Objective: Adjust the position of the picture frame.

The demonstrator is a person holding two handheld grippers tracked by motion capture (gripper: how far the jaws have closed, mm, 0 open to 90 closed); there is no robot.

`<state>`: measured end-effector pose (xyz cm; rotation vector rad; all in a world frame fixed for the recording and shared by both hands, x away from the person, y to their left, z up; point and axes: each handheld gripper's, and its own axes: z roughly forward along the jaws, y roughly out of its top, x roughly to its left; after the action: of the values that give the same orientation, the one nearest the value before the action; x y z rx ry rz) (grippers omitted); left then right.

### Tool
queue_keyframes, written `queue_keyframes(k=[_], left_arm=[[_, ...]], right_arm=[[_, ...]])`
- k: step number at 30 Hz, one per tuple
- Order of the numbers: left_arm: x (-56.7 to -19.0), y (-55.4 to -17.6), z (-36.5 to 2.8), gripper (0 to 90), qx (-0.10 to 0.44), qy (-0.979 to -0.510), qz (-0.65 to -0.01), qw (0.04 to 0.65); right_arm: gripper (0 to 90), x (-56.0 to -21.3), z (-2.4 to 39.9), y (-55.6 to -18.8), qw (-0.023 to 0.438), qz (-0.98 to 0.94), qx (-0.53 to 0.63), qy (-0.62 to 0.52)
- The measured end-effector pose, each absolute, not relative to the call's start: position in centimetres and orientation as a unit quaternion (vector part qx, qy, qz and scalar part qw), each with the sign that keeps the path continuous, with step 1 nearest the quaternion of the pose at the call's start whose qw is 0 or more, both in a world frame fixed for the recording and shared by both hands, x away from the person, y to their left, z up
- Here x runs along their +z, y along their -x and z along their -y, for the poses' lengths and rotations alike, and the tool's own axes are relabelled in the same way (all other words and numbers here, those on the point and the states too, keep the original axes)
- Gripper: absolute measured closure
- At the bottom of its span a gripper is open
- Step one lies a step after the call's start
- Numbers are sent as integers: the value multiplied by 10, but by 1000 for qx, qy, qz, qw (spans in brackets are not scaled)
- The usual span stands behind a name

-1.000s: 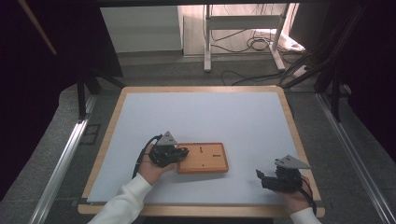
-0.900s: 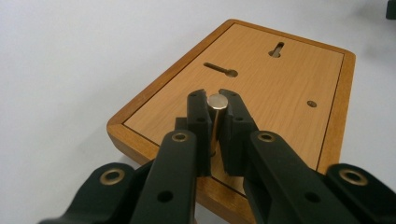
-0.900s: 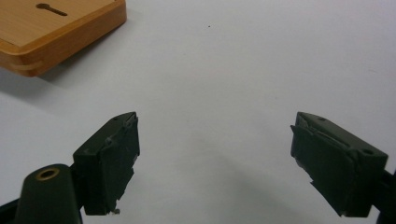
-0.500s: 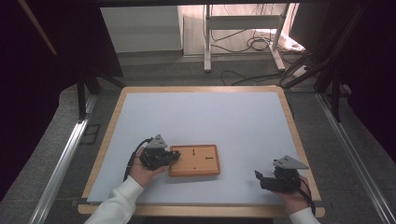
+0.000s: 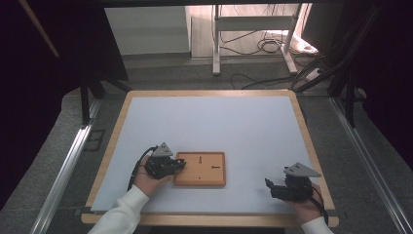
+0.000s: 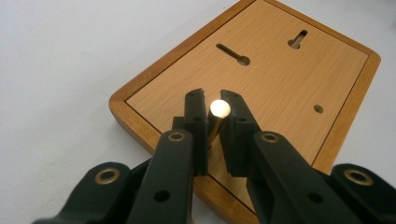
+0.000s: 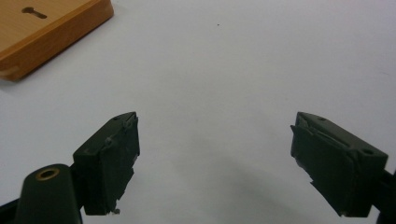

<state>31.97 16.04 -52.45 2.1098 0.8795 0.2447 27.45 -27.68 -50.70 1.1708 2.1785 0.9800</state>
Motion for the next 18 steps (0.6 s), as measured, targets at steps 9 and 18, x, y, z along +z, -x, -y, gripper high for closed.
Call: queue_keyframes(k=[9, 18], left_arm=[[-525, -320, -160, 820, 99, -837, -350, 409], [-525, -340, -165, 824, 110, -828, -369, 408]], right_arm=[[157, -507, 277, -274, 238, -797, 356, -425], [157, -508, 275, -275, 237, -798, 354, -426]])
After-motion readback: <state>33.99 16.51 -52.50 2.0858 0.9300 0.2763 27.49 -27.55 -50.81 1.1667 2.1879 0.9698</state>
